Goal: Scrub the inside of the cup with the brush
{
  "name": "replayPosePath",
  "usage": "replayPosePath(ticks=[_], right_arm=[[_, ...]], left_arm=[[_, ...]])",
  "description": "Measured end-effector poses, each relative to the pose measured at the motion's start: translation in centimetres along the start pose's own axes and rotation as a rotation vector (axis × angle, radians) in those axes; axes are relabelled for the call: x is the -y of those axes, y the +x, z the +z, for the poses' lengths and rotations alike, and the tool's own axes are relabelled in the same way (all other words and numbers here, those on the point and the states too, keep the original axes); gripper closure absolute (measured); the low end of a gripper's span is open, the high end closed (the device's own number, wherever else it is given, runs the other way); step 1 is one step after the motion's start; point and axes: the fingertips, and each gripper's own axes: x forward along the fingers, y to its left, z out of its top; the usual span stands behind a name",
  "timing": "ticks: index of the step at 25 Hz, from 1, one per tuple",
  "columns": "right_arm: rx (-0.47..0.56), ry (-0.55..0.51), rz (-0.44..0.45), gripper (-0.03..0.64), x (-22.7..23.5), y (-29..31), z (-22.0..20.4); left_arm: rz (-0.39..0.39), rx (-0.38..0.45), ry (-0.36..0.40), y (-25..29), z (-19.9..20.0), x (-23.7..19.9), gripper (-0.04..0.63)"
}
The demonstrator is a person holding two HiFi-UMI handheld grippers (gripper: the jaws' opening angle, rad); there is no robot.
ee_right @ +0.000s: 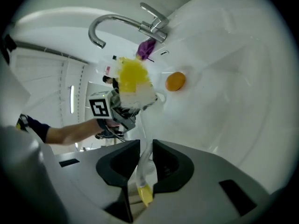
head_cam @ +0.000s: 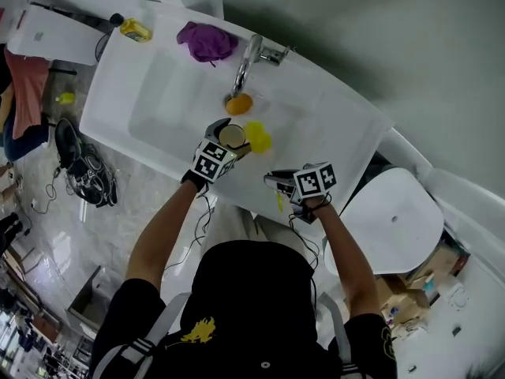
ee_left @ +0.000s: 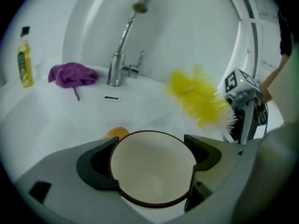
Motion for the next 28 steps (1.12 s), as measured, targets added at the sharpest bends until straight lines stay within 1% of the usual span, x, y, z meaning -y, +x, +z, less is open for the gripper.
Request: replayPosePath(ticks=[1,3,5,6,7,11,13,14,15,17,20,22,24,26,28], right_arm=[[0.008,-0.019,-0.052,0.511,1.1,0.4,-0.2],[0.071,-0.020,-0.155,0.526,3.2,1.2,0.1],[0.144,0.023,-0.264,0.528,5.6,2.2,1.0],[0.174,0.046,-0.317,0.532,6.8,2.8,1.6],[0.199,0.062,-0.370,0.534,8.0,3.3,2.3],[0.267,0.095,-0.605,0.545,12.7,4.1,4.8],[0.274,0.097,-0.706,0.545,14.5,3.8,5.5],[0.271,0.097,-0.741,0.545,15.2,3.7,5.7],[0.267,0.096,-0.765,0.545,15.8,3.7,5.7],[0.264,0.099,-0.782,0.544,16.5,3.8,5.8],[0.256,0.094,-0.776,0.541,16.8,4.3,6.2],[0.231,0.075,-0.777,0.527,16.8,4.6,6.0],[0.212,0.055,-0.766,0.469,16.5,4.9,5.6],[0.208,0.046,-0.742,0.434,15.6,4.6,5.2],[0.218,0.045,-0.720,0.431,14.5,3.9,4.8]], left_arm=[[0.026,0.018,-0.033,0.3,-0.3,-1.1,0.144],[0.076,0.040,-0.072,0.9,-1.4,-3.0,0.144],[0.107,0.036,-0.094,1.8,-2.8,-4.3,0.144],[0.109,0.029,-0.095,2.4,-3.2,-4.7,0.144],[0.102,0.030,-0.083,3.1,-3.4,-4.8,0.144],[0.038,0.081,0.031,5.7,-2.6,-3.8,0.144],[0.006,0.085,0.073,6.9,-2.8,-3.0,0.144],[-0.010,0.087,0.092,7.3,-2.9,-2.6,0.144],[-0.022,0.095,0.109,7.6,-2.9,-2.1,0.144],[-0.021,0.119,0.121,7.8,-2.8,-1.9,0.144],[0.011,0.133,0.096,8.0,-2.7,-2.7,0.143],[0.013,0.104,0.084,8.1,-2.9,-2.8,0.143],[0.005,0.055,0.092,8.2,-3.5,-2.6,0.143],[-0.004,0.012,0.115,8.2,-3.9,-2.4,0.143],[-0.010,-0.044,0.109,7.9,-4.8,-2.2,0.143]])
